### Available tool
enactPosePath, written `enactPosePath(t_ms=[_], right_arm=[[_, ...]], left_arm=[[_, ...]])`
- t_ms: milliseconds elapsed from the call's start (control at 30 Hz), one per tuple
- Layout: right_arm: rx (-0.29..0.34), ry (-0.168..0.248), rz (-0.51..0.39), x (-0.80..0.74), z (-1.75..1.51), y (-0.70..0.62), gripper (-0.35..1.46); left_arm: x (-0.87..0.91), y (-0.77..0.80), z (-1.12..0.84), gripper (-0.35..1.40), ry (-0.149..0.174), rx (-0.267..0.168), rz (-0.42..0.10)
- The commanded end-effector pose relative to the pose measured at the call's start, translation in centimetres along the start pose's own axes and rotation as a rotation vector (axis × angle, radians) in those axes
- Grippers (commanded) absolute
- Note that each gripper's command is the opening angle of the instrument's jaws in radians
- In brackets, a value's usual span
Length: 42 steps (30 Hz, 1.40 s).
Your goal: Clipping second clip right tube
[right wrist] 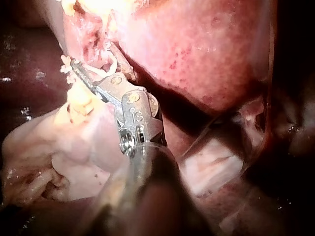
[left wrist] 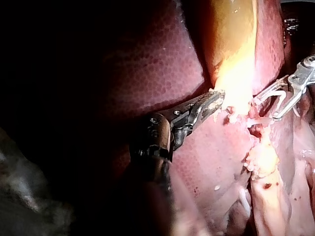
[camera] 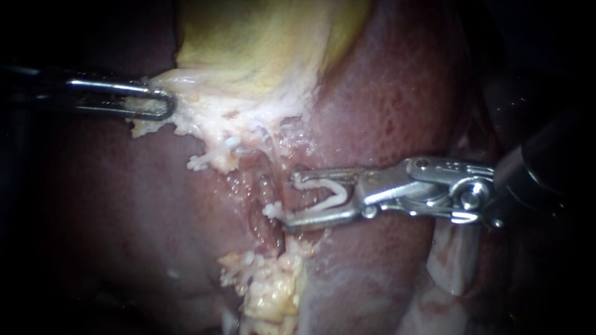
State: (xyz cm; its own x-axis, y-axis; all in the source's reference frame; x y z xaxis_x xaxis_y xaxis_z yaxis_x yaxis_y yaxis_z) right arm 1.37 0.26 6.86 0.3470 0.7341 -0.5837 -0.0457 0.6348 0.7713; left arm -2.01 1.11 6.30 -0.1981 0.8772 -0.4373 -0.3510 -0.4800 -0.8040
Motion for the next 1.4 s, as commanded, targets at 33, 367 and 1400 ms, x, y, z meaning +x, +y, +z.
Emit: enactPosePath(t_ms=[33,367,1400], right_arm=[[0.001,0.004,0.011,-0.01,0.02,0.03,0.45],[0.013,0.057,0.082,-0.12,0.24,0.17,0.45],[0.167,0.076,0.122,-0.16,0.4,-0.06,0.42]], left_arm=[[0.0,0.0,0.0,-0.35,0.0,0.001,0.0],[0.0,0.0,0.01,-0.35,0.0,0.001,0.0],[0.0,0.03,0.04,-0.35,0.001,0.004,-0.006]])
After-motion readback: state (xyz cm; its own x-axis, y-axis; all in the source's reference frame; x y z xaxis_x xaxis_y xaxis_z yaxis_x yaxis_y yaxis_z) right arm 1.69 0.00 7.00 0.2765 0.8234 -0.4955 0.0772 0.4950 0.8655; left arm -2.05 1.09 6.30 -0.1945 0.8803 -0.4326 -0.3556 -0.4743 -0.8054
